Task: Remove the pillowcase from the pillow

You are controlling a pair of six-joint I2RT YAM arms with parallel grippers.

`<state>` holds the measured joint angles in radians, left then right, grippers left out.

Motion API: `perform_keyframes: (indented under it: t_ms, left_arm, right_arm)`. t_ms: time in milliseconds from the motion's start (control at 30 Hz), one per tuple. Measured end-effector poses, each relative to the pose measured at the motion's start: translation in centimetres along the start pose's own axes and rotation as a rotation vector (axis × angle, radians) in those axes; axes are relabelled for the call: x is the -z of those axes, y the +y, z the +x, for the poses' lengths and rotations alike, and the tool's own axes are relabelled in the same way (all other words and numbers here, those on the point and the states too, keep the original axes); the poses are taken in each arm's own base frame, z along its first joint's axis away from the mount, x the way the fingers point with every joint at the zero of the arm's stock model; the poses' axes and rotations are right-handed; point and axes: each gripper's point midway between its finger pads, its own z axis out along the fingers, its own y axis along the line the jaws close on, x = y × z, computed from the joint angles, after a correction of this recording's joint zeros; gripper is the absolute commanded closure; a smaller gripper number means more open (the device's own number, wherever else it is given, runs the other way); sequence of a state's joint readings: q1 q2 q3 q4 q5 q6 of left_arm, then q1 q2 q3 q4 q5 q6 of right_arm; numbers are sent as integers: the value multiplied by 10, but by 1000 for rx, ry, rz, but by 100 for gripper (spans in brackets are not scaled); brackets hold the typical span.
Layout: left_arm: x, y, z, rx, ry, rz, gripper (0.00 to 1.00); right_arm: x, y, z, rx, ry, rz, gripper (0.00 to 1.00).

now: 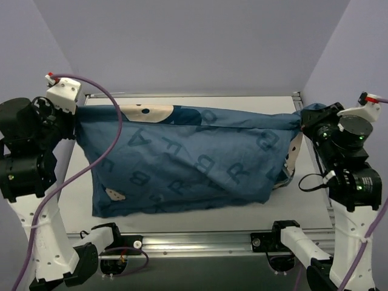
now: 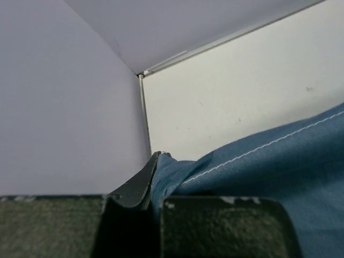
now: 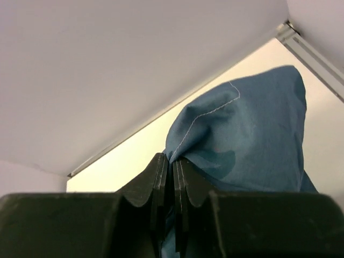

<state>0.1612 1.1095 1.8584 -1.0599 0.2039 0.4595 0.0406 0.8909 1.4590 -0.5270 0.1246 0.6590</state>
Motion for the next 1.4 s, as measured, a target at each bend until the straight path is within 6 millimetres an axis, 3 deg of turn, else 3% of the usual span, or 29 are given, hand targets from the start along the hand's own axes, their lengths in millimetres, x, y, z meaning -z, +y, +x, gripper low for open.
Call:
perform_keyframes:
  t_ms: [100,167,233,300,400,433,500,533,567,600,633,700,767,833,933,1033,1133,1267,1400]
  left_arm:
    - [28,10,-15,-4,-31,-62,98]
    - [37,13,-16,-1,-31,-89,98]
    - [39,14,-12,8,-12,-98,98]
    - [27,13,-2,27,33,-84,98]
    - [-20,8,29,75,160,-24,98]
    - [-41,5,44,94,222,4,91]
    - [-91,-3,78,119,357,63,72]
    - [-116,-7,94,127,419,83,43]
    - [-142,-12,112,130,478,102,33]
    - [-167,-17,130,137,532,120,14]
    - [-189,-23,147,137,577,136,8]
    - [-222,-33,174,152,638,153,6]
    - [-234,-38,187,157,667,164,6]
    - [-231,-39,184,158,663,167,6]
    - [-216,-38,160,162,593,176,6]
    - [-187,-42,139,156,518,189,6]
    - [-156,-50,130,140,475,207,6]
    - [-131,-61,139,113,483,246,6]
    - [-106,-82,167,96,551,318,6]
  right_arm:
    - [26,20,-17,26,25,-65,100]
    - [38,30,-17,41,60,-111,100]
    - [36,35,-4,57,125,-144,100]
    - [20,34,23,66,231,-154,100]
    - [-30,19,80,61,403,-110,100]
    - [-48,11,99,58,452,-82,97]
    - [-90,-12,143,52,553,-2,76]
    - [-112,-26,168,53,602,45,49]
    - [-125,-34,180,48,623,76,40]
    - [-142,-43,194,59,642,102,35]
    - [-154,-49,203,70,652,119,30]
    - [-168,-59,213,99,669,148,27]
    - [-174,-64,213,138,663,165,25]
    - [-171,-66,207,174,654,168,25]
    - [-161,-61,195,214,619,147,25]
    - [-141,-55,188,229,595,106,24]
    - [-122,-54,190,238,598,80,25]
    - [-113,-60,203,245,623,63,26]
    - [-103,-86,238,249,716,94,28]
